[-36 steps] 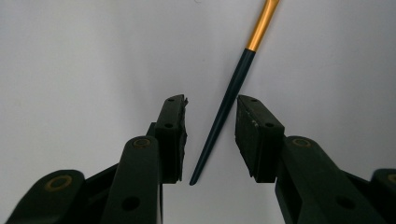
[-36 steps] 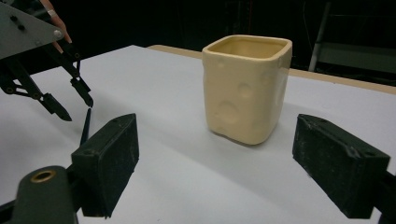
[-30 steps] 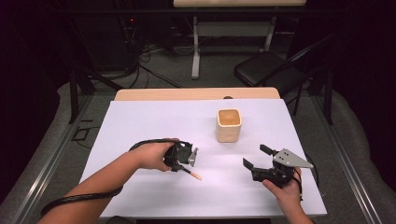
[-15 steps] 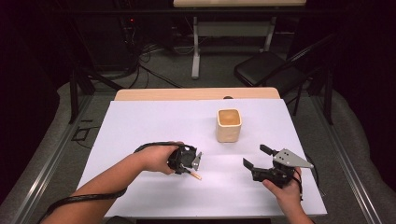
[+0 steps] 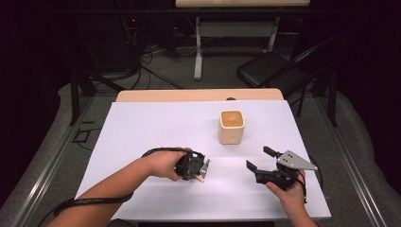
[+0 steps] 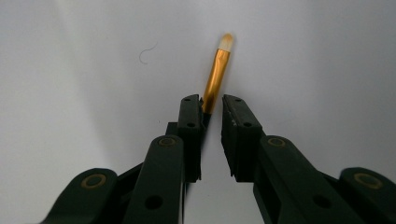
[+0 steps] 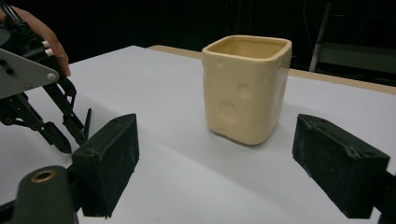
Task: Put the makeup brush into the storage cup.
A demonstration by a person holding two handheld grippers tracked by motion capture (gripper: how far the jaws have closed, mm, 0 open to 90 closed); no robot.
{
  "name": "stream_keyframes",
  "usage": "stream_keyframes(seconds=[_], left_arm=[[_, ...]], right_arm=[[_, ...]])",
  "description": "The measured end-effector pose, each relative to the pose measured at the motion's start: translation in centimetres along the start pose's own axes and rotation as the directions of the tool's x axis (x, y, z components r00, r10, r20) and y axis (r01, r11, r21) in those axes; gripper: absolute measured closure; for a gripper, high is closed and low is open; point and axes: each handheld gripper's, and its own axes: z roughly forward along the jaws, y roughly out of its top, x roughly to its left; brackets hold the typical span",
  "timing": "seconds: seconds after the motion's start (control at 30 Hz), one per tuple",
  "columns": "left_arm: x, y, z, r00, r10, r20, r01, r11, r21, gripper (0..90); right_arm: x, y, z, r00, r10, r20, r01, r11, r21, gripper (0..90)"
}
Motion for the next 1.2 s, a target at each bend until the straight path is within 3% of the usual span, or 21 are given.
stream_keyframes(seconds=[0.27, 0.3, 0.47, 0.73, 0.83, 1.2], left_arm=[[0.1, -0.4, 0.2, 0.9996, 0.021, -0.018, -0.02, 0.9991, 0.038, 79.1], [0.2, -0.6, 0.2, 0.9997, 0.022, -0.007, -0.022, 0.9989, 0.042, 80.0], [0.4, -1.6, 0.1, 0.9993, 0.023, -0.029, -0.021, 0.998, 0.06, 80.9], [0.5, -2.2, 0.4, 0.9998, 0.018, -0.01, -0.017, 0.9961, 0.087, 81.1], [0.5, -2.3, 0.5, 0.9995, 0.025, -0.02, -0.022, 0.9947, 0.1, 81.7], [0.8, -2.6, 0.6, 0.9994, 0.03, -0.018, -0.028, 0.994, 0.106, 81.8]], right_arm=[[0.0, 0.0, 0.0, 1.0, -0.002, 0.0, 0.002, 1.0, 0.0, 14.3], [0.0, 0.0, 0.0, 1.0, -0.003, 0.0, 0.003, 1.0, -0.001, 14.3], [0.0, 0.0, 0.0, 1.0, -0.003, -0.001, 0.003, 1.0, -0.001, 14.3], [0.1, 0.0, 0.0, 1.0, -0.001, -0.002, 0.001, 1.0, 0.0, 14.3], [0.1, 0.0, 0.0, 1.0, -0.002, -0.002, 0.002, 1.0, 0.0, 14.3], [0.0, 0.0, 0.0, 1.0, 0.001, -0.003, -0.001, 1.0, 0.0, 14.4]])
